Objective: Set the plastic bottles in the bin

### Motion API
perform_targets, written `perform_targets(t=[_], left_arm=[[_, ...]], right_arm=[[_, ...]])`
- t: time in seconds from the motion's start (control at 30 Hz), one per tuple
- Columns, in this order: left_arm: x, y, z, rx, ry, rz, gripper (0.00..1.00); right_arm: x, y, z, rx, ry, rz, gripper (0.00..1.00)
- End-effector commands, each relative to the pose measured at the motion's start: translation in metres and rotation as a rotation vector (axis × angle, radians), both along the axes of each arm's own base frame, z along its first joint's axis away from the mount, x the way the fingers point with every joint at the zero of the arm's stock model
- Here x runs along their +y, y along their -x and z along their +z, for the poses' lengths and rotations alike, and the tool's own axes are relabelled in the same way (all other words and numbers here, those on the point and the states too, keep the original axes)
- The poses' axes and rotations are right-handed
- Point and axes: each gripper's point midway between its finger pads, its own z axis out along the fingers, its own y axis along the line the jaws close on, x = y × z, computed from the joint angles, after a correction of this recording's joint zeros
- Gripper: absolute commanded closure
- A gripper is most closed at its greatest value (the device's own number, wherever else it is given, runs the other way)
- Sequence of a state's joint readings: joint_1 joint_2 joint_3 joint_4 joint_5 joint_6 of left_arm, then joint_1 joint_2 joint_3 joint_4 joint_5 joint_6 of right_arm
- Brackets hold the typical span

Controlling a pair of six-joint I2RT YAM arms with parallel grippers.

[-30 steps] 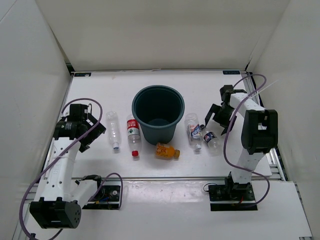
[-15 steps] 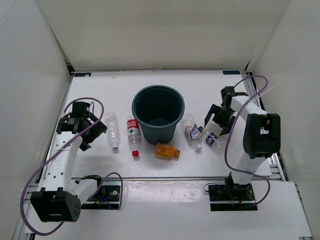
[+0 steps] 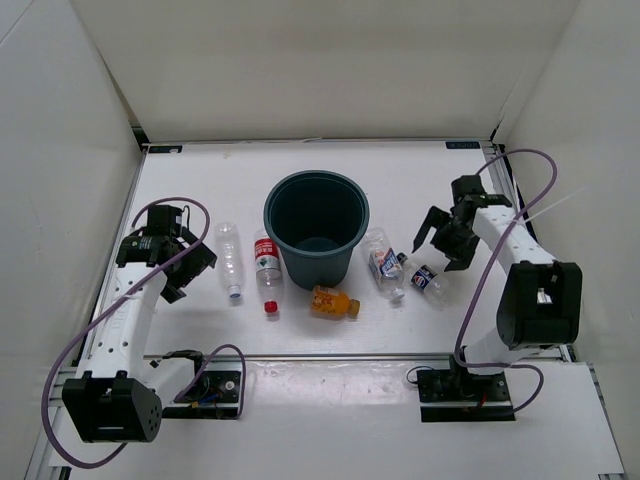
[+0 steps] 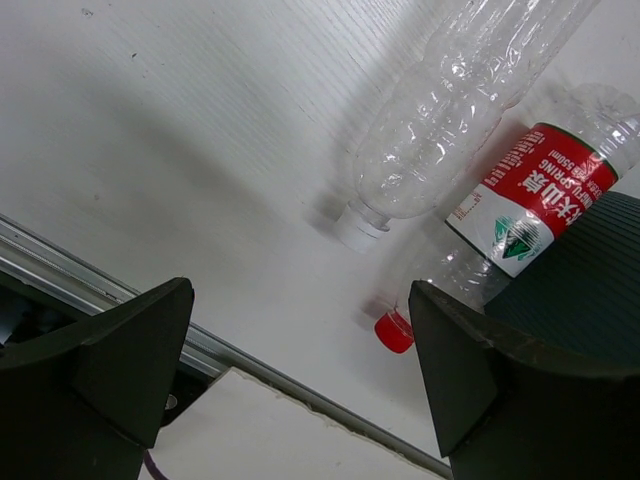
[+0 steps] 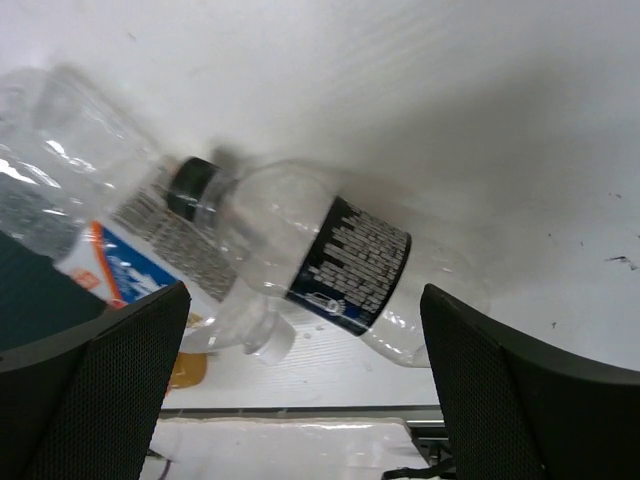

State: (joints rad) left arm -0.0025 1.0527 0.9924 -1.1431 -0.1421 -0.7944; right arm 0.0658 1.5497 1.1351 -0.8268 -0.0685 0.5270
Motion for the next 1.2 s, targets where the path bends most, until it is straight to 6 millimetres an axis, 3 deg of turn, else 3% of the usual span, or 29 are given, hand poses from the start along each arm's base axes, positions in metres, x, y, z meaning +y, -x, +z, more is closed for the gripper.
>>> perform_targets(t=[0.0, 0.2, 0.33, 0.47, 0.5, 0.57, 0.67, 0.7, 0.83, 0.87, 0.97, 1.0, 1.03, 1.07, 1.1, 1.13, 1.17], left_arm=[[0.001, -0.003, 0.002, -0.021, -0.007, 0.002, 0.00], [-0.003, -0.007, 0.004, -0.019, -0.028, -0.033, 0.00], [-0.004, -0.009, 0.004, -0.028, -0.037, -0.039, 0.00], [-0.004, -0.008, 0.004, -0.027, -0.049, -0.054, 0.00], [-0.004, -0.008, 0.004, -0.027, -0.049, -0.054, 0.00], [-0.002, -0.009, 0.004, -0.028, -0.059, -0.050, 0.00], [-0.001, -0.006, 0.006, -0.029, -0.067, -0.046, 0.00], [-0.001, -0.006, 0.008, -0.039, -0.067, -0.045, 0.00], [0.004, -0.001, 0.007, -0.039, -0.089, -0.035, 0.00], [0.005, 0.000, 0.010, -0.053, -0.093, -0.023, 0.00], [0.004, 0.003, 0.006, -0.045, -0.085, -0.027, 0.00], [0.004, 0.006, 0.005, -0.047, -0.085, -0.027, 0.00], [0.004, 0.003, 0.005, -0.057, -0.084, -0.026, 0.00], [0.009, 0.005, 0.002, -0.048, -0.108, -0.016, 0.00], [0.012, 0.005, 0.004, -0.057, -0.123, -0.008, 0.00], [0.014, 0.005, 0.001, -0.056, -0.132, 0.006, 0.00], [0.016, 0.007, -0.003, -0.044, -0.141, 0.009, 0.00]], right_arm=[[-0.002, 0.013, -0.014, 0.018, 0.022, 0.039, 0.00], [-0.001, 0.036, -0.035, 0.046, 0.035, 0.068, 0.00], [0.002, 0.041, -0.046, 0.077, 0.035, 0.067, 0.00], [0.003, 0.044, -0.051, 0.112, 0.031, 0.035, 0.20], [0.003, 0.045, -0.053, 0.121, 0.031, 0.035, 0.29], [0.001, 0.052, -0.054, 0.155, 0.040, 0.009, 0.36], [-0.004, 0.048, -0.038, 0.171, 0.070, -0.048, 0.51], [-0.005, 0.055, -0.024, 0.183, 0.078, -0.070, 0.61], [0.005, 0.041, 0.053, 0.019, -0.001, -0.122, 0.69], [0.011, 0.021, 0.099, -0.114, -0.046, -0.125, 0.69], [0.039, -0.001, 0.171, -0.283, -0.146, -0.077, 0.74], [0.060, -0.013, 0.220, -0.415, -0.199, -0.012, 0.76], [0.072, -0.018, 0.240, -0.462, -0.225, 0.023, 0.76], [0.085, -0.033, 0.244, -0.470, -0.221, 0.074, 0.76], [0.107, -0.035, 0.255, -0.497, -0.234, 0.148, 0.76], [0.120, -0.042, 0.281, -0.568, -0.241, 0.190, 0.76], [0.136, -0.054, 0.261, -0.511, -0.216, 0.231, 0.76]])
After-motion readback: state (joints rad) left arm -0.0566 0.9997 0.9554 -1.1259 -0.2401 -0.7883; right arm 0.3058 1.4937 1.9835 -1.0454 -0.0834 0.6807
